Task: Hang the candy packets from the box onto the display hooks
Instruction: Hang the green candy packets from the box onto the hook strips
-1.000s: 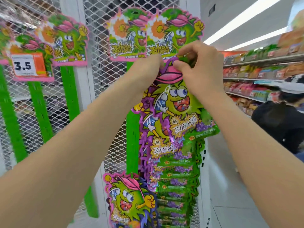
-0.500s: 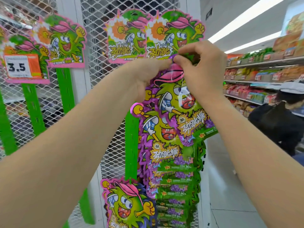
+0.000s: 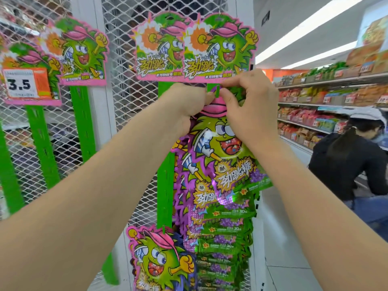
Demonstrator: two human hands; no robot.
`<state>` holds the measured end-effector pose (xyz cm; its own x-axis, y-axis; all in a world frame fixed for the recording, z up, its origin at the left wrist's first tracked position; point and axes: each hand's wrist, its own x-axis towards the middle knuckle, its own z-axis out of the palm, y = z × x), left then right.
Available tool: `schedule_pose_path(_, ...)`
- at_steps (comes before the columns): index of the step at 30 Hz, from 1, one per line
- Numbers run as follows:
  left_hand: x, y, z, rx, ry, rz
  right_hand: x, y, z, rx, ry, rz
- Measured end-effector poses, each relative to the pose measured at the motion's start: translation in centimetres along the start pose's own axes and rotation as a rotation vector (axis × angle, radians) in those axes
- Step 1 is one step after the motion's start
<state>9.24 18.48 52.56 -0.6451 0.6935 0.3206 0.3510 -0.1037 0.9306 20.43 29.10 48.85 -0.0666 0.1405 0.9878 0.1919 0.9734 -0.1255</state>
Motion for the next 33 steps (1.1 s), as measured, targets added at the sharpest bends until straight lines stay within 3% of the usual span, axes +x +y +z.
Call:
schedule_pose_path(4, -1.6, -1.5, -0.1, 0.182, 0.166, 0.279, -2.0, -0.5, -0.4, -0.055, -0.016, 0.020)
schedule_pose_path(9, -3.5, -5.4, -0.4, 0.649, 0.390, 0.758, -5.5, -2.3, -1.1, -0.236, 0.076, -0.001)
schedule_pose_path(12, -4.2, -8.7, -1.7, 0.860, 0.549, 0.881, -8.5, -2.1, -1.1, -0.280, 0.040, 0.109)
schedule_pose_path(17, -7.3, -17.6, -3.9, 0.809, 0.471, 0.777, -13.6, -2.3, -0.9, -0.345, -0.101, 0.164)
schedule_pose_path(20, -9.5, -22.6, -4.4, 0.750, 0.350, 0.559, -16.2, -3.9, -0.8, -0.424, -0.090, 0.172)
schedule_pose_path(23, -10.5, -25.5, -3.9, 0.593, 0.227, 0.355, -20.0, -5.5, -0.6, -0.369, -0.038, 0.026)
schedule_pose_path(25, -10.7, -26.1, -3.2, 0.534, 0.227, 0.315, -23.5, -6.1, -0.2, -0.227, -0.149, -0.054)
schedule_pose_path(29, -10.7, -26.6, -2.2, 0.444, 0.268, 0.241, -30.8, -6.2, 0.9, -0.103, -0.452, 0.026)
schedule_pose_path(33, -10.7, -28.6, -3.2, 0.449, 0.355, 0.257, -34.4, -6.5, 1.1, -0.116, -0.482, 0.095)
